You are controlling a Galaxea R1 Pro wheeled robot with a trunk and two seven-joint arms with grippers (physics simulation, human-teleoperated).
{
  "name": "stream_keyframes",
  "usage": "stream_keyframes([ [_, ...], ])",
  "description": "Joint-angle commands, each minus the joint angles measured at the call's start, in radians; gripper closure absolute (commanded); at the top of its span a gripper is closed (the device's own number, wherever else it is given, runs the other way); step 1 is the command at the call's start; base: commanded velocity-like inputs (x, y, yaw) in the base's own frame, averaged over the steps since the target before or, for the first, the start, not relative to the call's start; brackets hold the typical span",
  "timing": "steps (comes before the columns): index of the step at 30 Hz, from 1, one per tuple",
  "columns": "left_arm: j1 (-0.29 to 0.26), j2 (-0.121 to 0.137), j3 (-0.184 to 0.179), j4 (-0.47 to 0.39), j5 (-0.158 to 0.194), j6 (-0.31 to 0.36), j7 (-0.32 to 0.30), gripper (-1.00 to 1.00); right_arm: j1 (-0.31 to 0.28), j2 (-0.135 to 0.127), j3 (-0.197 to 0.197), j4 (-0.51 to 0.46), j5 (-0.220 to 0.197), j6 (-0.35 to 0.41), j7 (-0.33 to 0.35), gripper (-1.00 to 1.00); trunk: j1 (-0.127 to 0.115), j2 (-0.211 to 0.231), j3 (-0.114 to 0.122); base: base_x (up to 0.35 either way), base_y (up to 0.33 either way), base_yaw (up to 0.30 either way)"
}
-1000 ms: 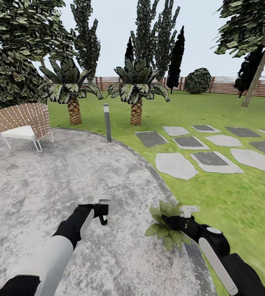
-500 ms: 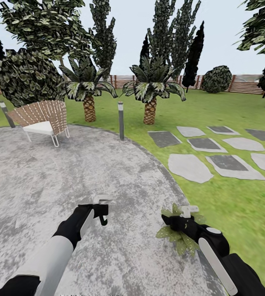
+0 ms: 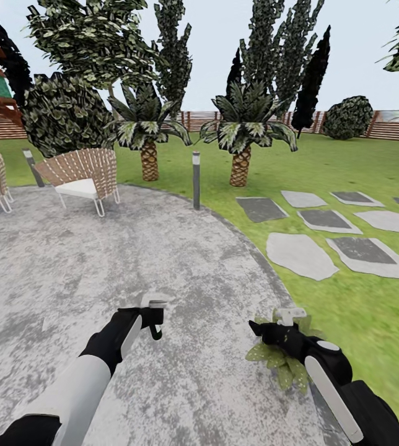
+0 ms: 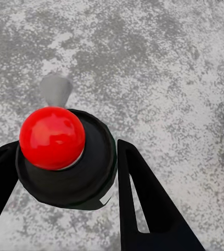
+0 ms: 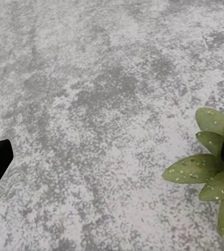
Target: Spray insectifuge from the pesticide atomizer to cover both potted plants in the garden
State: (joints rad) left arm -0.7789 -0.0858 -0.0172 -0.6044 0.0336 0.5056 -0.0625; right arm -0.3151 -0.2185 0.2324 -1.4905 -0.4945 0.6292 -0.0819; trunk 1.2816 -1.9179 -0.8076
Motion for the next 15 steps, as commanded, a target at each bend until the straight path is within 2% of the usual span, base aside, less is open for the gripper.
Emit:
stream_keyframes([
  [1,0.0,0.001,-0.001,-0.001,0.003,0.005,0.0,1.0,-0.001,-0.009,-0.031,-0.002,-0.009,0.003,-0.009,-1.0,0.0,0.0,-0.001,0.0,0.0,0.016],
  [2,0.0,0.001,-0.001,-0.001,0.003,0.005,0.0,1.0,-0.001,-0.022,-0.059,-0.003,-0.008,0.004,-0.009,-1.0,0.0,0.0,-0.001,0.0,0.0,0.01],
  [4,0.0,0.001,-0.001,-0.001,0.003,0.005,0.0,1.0,0.0,-0.076,-0.12,-0.003,-0.008,0.005,-0.009,-1.0,0.0,0.0,-0.001,0.0,0.0,0.004],
  [5,0.0,0.001,-0.001,-0.001,0.003,0.005,0.0,1.0,0.0,-0.103,-0.133,-0.003,-0.007,0.007,-0.008,-1.0,0.0,0.0,-0.001,0.044,0.068,0.001],
  [7,0.0,0.001,-0.001,-0.001,0.003,0.005,0.0,1.0,0.0,-0.127,-0.14,-0.002,-0.006,0.028,-0.008,-1.0,0.0,0.0,-0.001,0.075,0.187,0.0],
  [12,0.0,0.001,0.0,-0.002,0.003,0.005,0.0,1.0,0.001,-0.14,-0.144,0.015,-0.006,0.06,-0.009,-1.0,0.0,0.0,-0.001,0.096,0.27,0.0],
  [15,0.0,0.001,-0.001,-0.004,0.001,0.007,0.0,1.0,0.002,-0.142,-0.145,0.021,-0.006,0.062,-0.008,-1.0,0.0,0.0,-0.001,0.067,0.145,0.0],
])
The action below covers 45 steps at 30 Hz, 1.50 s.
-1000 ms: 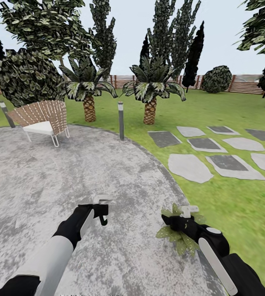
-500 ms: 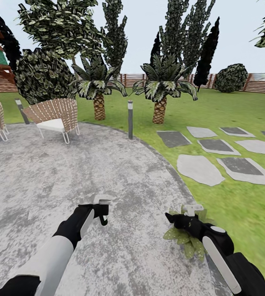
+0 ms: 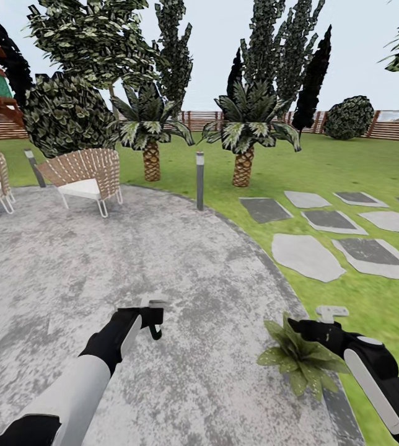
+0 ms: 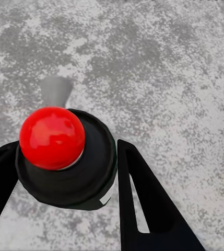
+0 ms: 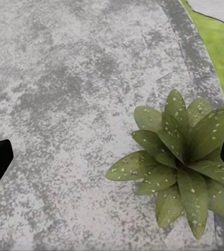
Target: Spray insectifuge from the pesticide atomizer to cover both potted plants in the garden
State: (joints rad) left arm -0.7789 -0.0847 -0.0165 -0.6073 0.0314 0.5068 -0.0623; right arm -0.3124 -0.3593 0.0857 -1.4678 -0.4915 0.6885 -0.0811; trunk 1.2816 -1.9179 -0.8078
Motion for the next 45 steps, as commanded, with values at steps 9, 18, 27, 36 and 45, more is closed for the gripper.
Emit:
stream_keyframes([
  [9,0.0,0.002,-0.001,-0.005,0.002,0.007,0.001,1.0,-0.001,0.0,0.002,0.0,-0.009,0.002,-0.009,-1.0,0.0,0.0,-0.001,0.005,0.01,0.157],
  [18,-0.001,0.002,-0.001,-0.014,0.002,0.08,0.0,1.0,-0.001,0.0,0.002,0.0,-0.01,0.003,-0.008,-1.0,0.0,0.0,-0.001,0.0,0.0,0.232],
  [27,0.0,0.002,-0.002,-0.022,0.002,0.11,-0.001,1.0,-0.001,0.0,0.003,0.0,-0.006,0.002,-0.008,-1.0,0.0,0.0,-0.007,0.0,0.0,0.21],
  [36,0.0,0.001,-0.003,-0.022,0.004,0.11,-0.001,1.0,-0.001,0.001,0.003,0.0,-0.005,0.002,-0.009,-1.0,0.0,0.0,-0.013,0.0,0.0,0.222],
  [45,0.0,0.0,-0.003,-0.022,0.005,0.11,-0.001,1.0,-0.001,0.0,0.003,0.0,-0.005,0.002,-0.009,-1.0,0.0,0.0,-0.018,0.0,0.0,0.224],
])
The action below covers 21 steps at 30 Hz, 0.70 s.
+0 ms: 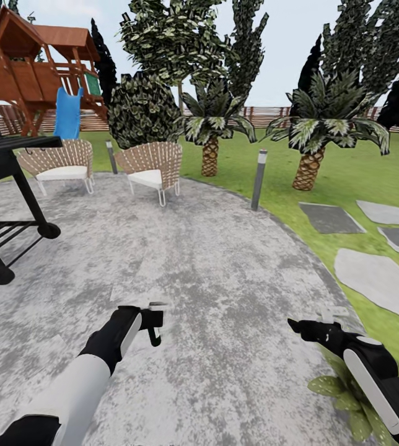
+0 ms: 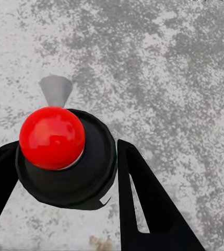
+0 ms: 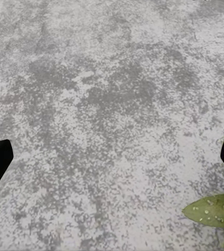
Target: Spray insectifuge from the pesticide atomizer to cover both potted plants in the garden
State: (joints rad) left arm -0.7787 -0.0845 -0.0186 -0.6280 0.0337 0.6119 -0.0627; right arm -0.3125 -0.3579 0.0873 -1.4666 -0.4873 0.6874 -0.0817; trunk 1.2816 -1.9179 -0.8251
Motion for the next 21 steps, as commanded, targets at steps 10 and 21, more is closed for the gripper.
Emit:
stream_keyframes([
  [10,-0.001,-0.001,-0.003,-0.001,0.003,0.006,0.0,1.0,0.0,-0.001,0.002,-0.001,-0.01,0.003,-0.009,-1.0,0.0,0.0,-0.005,0.0,0.0,0.224],
  [21,-0.001,-0.006,-0.001,0.0,0.005,0.006,0.0,1.0,0.0,-0.001,0.002,-0.001,-0.01,0.003,-0.009,-1.0,0.0,0.0,-0.001,0.125,0.005,0.238],
])
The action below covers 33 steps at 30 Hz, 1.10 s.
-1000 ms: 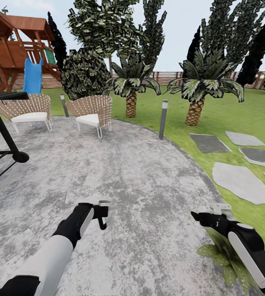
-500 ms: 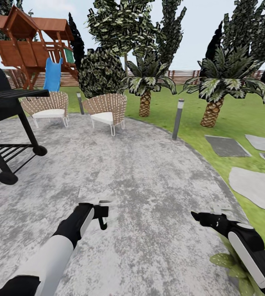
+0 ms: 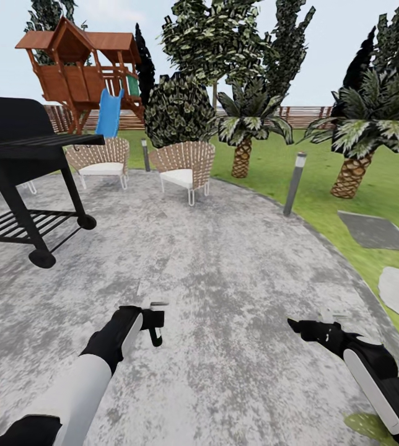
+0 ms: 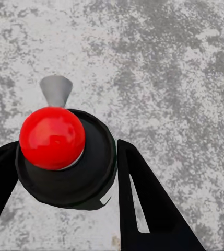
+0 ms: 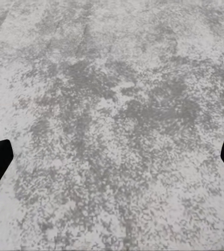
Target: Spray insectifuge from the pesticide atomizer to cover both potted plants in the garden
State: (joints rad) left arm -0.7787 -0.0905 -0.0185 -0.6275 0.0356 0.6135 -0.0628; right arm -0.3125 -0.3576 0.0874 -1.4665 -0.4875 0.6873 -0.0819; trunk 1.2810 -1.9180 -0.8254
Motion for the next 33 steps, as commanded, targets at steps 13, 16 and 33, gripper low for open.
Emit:
stream_keyframes([
  [13,-0.001,-0.003,-0.001,0.0,0.004,0.003,-0.002,1.0,0.0,-0.001,0.002,-0.001,-0.01,0.003,-0.009,-1.0,0.0,0.0,0.01,0.333,0.042,0.223],
  [16,-0.001,-0.003,-0.001,0.0,0.004,0.003,-0.002,1.0,0.0,-0.001,0.002,-0.001,-0.01,0.003,-0.009,-1.0,0.0,0.0,0.013,0.338,0.0,0.222],
  [33,-0.001,-0.009,-0.001,0.0,0.004,0.003,-0.002,1.0,0.0,0.0,0.002,-0.001,-0.01,0.003,-0.009,-1.0,0.0,0.0,0.028,0.338,0.0,0.203],
])
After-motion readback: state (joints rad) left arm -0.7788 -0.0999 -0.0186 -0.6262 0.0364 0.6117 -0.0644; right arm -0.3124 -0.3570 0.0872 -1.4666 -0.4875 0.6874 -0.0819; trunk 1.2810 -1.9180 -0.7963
